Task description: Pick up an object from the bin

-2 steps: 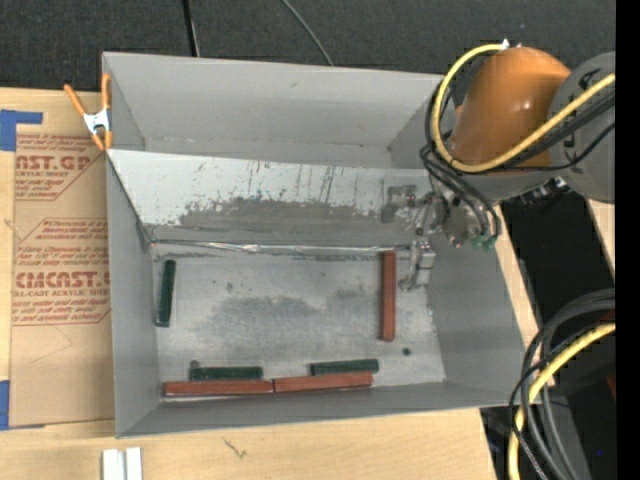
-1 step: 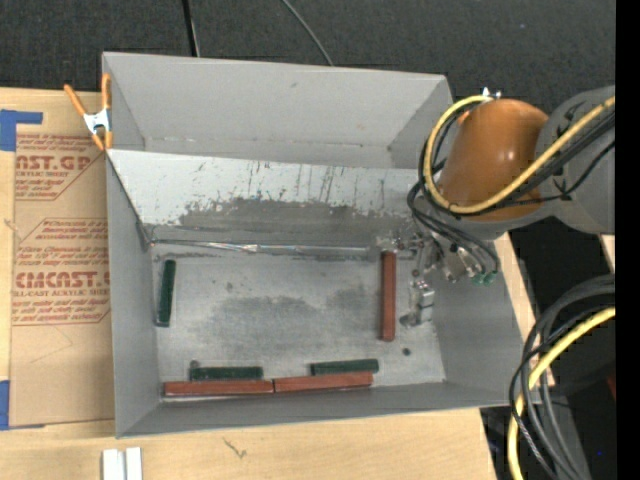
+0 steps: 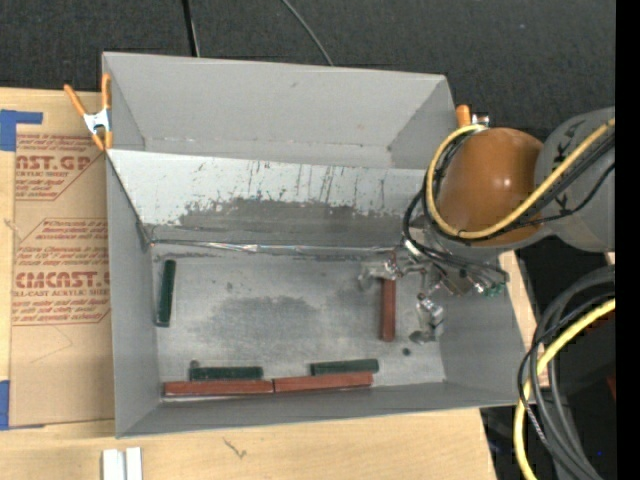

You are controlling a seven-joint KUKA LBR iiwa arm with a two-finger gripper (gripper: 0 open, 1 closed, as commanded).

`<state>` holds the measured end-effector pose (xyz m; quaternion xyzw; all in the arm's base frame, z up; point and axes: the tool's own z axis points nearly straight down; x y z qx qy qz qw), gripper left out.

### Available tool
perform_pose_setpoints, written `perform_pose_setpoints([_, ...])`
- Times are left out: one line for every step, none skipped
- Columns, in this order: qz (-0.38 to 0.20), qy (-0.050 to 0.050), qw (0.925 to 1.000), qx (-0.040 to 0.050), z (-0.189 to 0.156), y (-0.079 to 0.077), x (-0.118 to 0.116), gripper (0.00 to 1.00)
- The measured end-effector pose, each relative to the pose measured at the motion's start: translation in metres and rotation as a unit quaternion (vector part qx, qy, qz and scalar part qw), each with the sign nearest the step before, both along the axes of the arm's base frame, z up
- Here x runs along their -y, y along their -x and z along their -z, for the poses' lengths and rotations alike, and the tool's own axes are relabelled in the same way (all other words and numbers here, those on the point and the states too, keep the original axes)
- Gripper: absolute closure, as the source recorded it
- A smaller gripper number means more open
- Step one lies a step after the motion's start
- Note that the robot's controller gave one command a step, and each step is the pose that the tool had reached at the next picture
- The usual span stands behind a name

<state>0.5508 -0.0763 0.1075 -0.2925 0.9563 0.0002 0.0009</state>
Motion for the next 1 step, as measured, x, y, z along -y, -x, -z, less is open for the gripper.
perform_pose_setpoints([-0.137,-0.001,0.9905,-0.0006,0.0381,0.0250,-0.0061,1.00])
